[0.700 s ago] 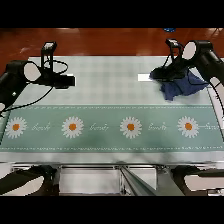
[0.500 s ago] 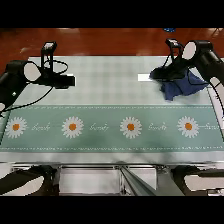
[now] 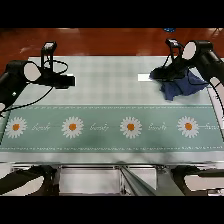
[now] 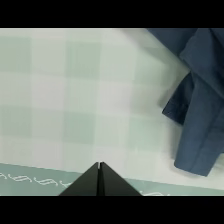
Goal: Fold the shirts.
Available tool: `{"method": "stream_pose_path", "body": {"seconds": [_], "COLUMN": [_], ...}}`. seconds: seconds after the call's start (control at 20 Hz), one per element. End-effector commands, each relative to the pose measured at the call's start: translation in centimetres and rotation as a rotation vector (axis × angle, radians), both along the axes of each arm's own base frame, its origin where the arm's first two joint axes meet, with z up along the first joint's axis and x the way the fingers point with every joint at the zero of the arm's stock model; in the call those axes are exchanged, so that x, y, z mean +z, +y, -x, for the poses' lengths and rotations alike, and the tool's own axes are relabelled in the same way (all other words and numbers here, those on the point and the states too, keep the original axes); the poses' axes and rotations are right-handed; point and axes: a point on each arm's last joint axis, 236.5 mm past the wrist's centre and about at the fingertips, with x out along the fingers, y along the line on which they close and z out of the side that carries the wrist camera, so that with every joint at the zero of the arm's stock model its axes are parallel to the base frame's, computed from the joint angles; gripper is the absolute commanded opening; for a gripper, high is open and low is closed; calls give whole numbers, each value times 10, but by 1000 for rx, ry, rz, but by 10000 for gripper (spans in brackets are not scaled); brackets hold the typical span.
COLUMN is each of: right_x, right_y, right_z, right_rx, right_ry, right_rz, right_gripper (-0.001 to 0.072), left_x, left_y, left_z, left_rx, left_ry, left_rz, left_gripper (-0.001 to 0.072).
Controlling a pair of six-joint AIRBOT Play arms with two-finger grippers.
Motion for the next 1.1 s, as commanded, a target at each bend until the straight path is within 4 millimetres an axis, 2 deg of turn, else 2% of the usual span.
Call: {"method": "stream_pose_path", "body": {"seconds": [0.0, 0.15, 0.25, 0.3, 0.35, 0.4, 0.55, 0.6, 0.65, 0.7, 0.75, 0.85, 0.95, 1.05], "right_x": [0, 3, 11, 14, 20, 26, 57, 64, 62, 51, 32, -14, -55, -87], "right_y": [1, 0, -2, -9, -21, -34, -95, -115, -132, -149, -165, -186, -190, -189], "right_z": [0, -8, -30, -39, -51, -61, -85, -89, -91, -89, -83, -70, -63, -58], "right_rx": [0, -1, -6, -3, 3, 16, -46, -89, -133, -184, -237, -322, -349, -366], "right_ry": [-1, -37, -135, -176, -233, -286, -413, -438, -440, -415, -356, -229, -135, -69], "right_rz": [-1, 0, 9, 40, 99, 168, 412, 446, 440, 419, 387, 296, 206, 159], "right_gripper": [24, 24, 26, 62, 253, 410, 415, 414, 413, 413, 413, 413, 412, 410], "left_x": [-1, 4, 12, 15, 18, 20, 27, 29, 29, 29, 29, 27, 20, 8], "left_y": [0, -1, -3, -4, -3, -2, 14, 20, 24, 27, 27, 26, 24, 23], "left_z": [0, -12, -28, -39, -51, -62, -81, -84, -85, -85, -85, -85, -83, -76], "left_rx": [0, 7, 16, 22, 28, 36, 58, 72, 81, 86, 85, 83, 78, 73], "left_ry": [1, -51, -125, -169, -215, -257, -338, -348, -350, -348, -348, -344, -321, -270], "left_rz": [0, 10, 25, 31, 31, 34, 11, 11, 10, 8, 8, 8, 4, -3], "left_gripper": [14, 14, 25, 107, 268, 513, 504, 504, 504, 504, 504, 504, 504, 504]}}
